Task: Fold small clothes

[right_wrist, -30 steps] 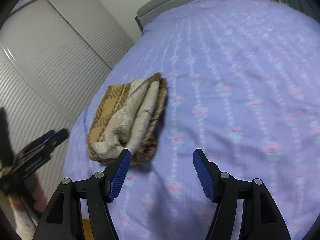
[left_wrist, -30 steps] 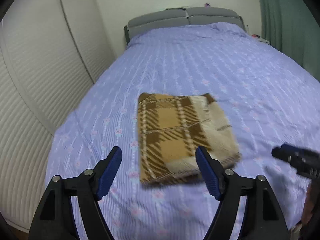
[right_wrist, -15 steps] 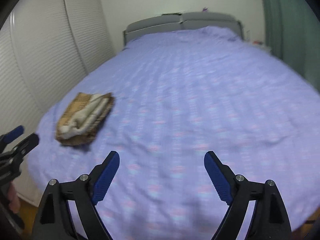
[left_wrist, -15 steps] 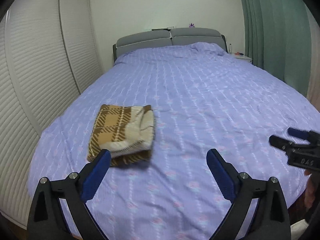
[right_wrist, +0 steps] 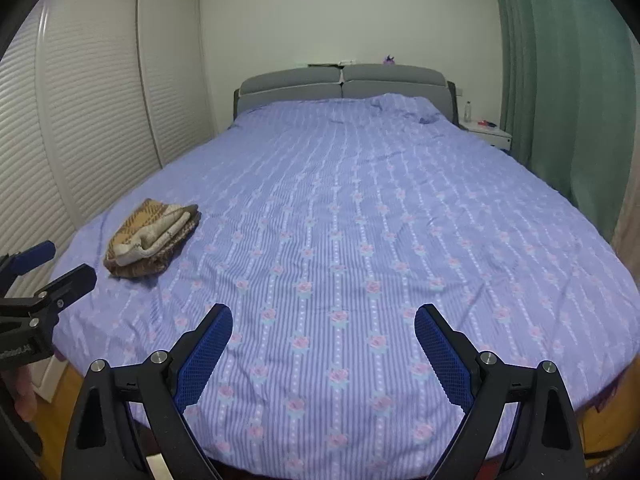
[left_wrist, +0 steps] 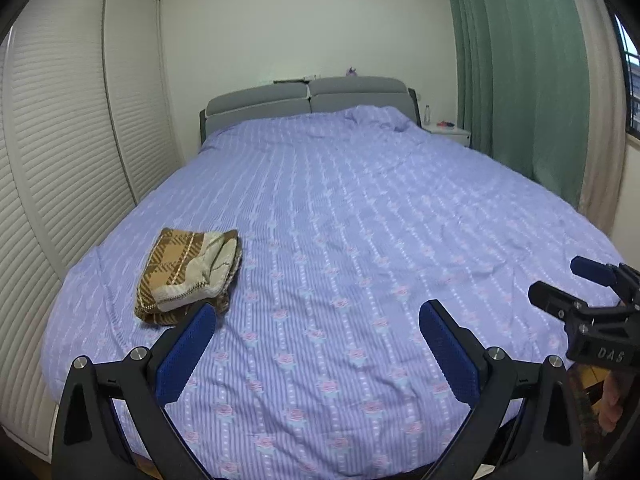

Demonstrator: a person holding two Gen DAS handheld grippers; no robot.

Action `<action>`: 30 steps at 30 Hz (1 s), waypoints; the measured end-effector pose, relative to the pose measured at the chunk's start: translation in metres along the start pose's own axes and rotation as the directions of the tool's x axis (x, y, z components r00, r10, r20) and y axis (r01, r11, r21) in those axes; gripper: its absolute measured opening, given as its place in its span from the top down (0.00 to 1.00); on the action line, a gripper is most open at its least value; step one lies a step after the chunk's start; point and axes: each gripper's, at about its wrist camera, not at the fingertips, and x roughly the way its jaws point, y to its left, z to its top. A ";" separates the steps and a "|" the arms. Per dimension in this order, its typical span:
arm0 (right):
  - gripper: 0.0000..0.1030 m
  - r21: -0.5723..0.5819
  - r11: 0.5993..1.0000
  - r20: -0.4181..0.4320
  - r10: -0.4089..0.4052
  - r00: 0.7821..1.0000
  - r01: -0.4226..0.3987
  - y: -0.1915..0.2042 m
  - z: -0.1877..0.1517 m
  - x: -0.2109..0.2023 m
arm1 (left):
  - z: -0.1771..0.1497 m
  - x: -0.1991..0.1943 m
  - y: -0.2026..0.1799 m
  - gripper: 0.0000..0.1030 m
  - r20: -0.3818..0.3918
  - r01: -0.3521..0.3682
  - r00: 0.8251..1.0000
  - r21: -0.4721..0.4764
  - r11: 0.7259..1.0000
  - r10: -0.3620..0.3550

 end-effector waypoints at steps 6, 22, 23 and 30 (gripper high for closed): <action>0.10 -0.014 1.000 0.039 -0.002 0.999 0.002 -0.002 -0.006 -0.027 | -0.004 -0.014 -0.014 0.00 0.023 0.001 1.000 0.004 1.000 -0.001; 0.10 0.002 1.000 0.078 -0.015 0.997 0.015 -0.007 -0.010 -0.051 | -0.011 -0.033 -0.023 0.00 0.062 0.073 0.995 0.006 0.997 -0.074; 0.10 0.004 1.000 0.080 -0.014 0.997 0.014 -0.007 -0.010 -0.051 | -0.010 -0.034 -0.023 0.00 0.065 0.072 0.995 0.006 0.997 -0.072; 0.10 0.006 1.000 0.076 -0.014 0.997 0.013 -0.008 -0.011 -0.050 | -0.011 -0.035 -0.022 0.00 0.068 0.077 0.995 0.001 0.997 -0.076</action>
